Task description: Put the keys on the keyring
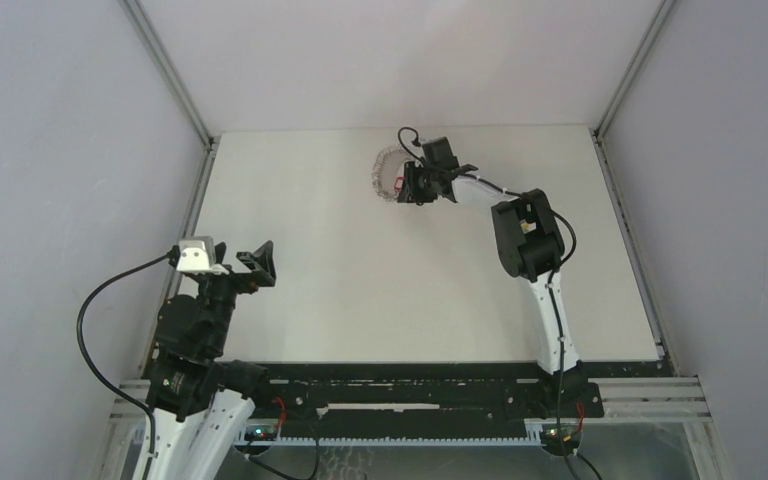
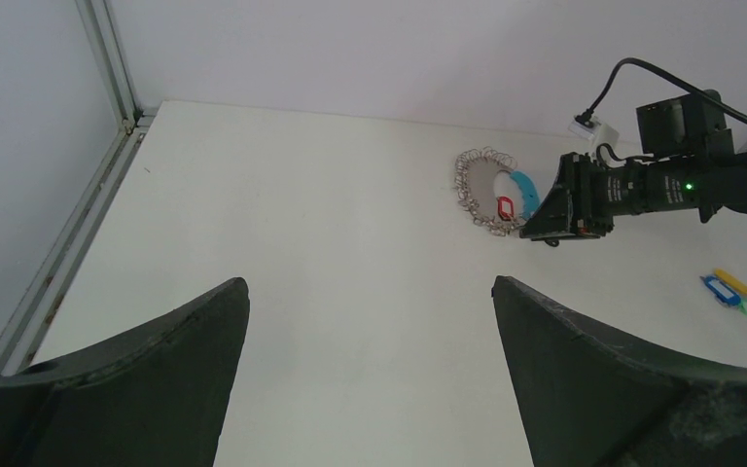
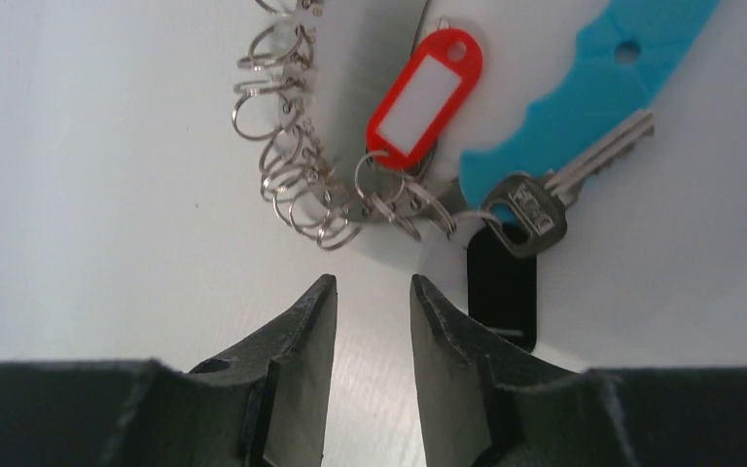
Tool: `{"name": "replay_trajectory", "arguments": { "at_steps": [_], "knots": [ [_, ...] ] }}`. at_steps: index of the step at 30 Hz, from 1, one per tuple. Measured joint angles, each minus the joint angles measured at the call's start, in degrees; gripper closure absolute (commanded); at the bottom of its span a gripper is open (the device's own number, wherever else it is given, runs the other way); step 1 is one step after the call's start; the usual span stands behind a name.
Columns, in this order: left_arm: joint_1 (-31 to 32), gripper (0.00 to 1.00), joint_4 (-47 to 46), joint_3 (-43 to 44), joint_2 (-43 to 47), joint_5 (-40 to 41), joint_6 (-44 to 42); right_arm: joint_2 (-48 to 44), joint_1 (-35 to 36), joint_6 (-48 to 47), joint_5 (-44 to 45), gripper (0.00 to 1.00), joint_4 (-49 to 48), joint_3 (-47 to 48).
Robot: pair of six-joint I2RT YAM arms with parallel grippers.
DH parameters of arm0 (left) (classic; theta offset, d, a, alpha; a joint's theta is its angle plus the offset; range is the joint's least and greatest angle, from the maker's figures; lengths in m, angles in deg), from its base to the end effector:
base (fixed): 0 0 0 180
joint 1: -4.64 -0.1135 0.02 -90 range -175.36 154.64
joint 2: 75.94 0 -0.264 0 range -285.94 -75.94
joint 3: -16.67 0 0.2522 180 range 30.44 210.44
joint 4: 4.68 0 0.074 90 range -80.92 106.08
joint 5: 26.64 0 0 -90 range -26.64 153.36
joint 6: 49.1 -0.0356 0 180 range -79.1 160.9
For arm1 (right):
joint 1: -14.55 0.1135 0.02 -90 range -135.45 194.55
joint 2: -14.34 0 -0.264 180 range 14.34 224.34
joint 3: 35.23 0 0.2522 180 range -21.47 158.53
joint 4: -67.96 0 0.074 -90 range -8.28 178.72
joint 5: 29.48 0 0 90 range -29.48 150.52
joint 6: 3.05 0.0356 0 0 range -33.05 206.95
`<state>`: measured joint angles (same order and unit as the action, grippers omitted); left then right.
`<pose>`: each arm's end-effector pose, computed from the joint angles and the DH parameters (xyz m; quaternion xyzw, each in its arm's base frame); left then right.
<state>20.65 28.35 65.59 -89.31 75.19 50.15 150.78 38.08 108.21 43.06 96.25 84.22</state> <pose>0.0761 -0.0142 0.3260 -0.0338 0.6909 -0.0876 0.7168 0.4803 0.2208 0.1450 -0.0758 0.9128 0.2730 0.2942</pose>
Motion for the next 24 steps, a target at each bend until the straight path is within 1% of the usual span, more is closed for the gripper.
{"name": "replay_trajectory", "arguments": {
  "at_steps": [3,9,16,24],
  "knots": [
    [0.0,0.0,0.2,0.0,0.0,0.0,0.0,-2.5,0.3,-1.2,1.9,0.65,-0.1,-2.7],
    [0.0,0.0,0.2,0.0,0.0,0.0,0.0,-3.3,0.6,-3.6,4.6,0.65,0.2,-1.1],
    [0.0,0.0,0.3,0.0,0.3,0.0,0.0,-1.2,0.8,-4.8,4.9,0.64,3.1,6.6],
    [0.2,0.0,0.4,0.0,0.4,0.0,0.0,4.6,0.9,-5.0,4.2,0.65,7.7,12.9]
  ]
}}
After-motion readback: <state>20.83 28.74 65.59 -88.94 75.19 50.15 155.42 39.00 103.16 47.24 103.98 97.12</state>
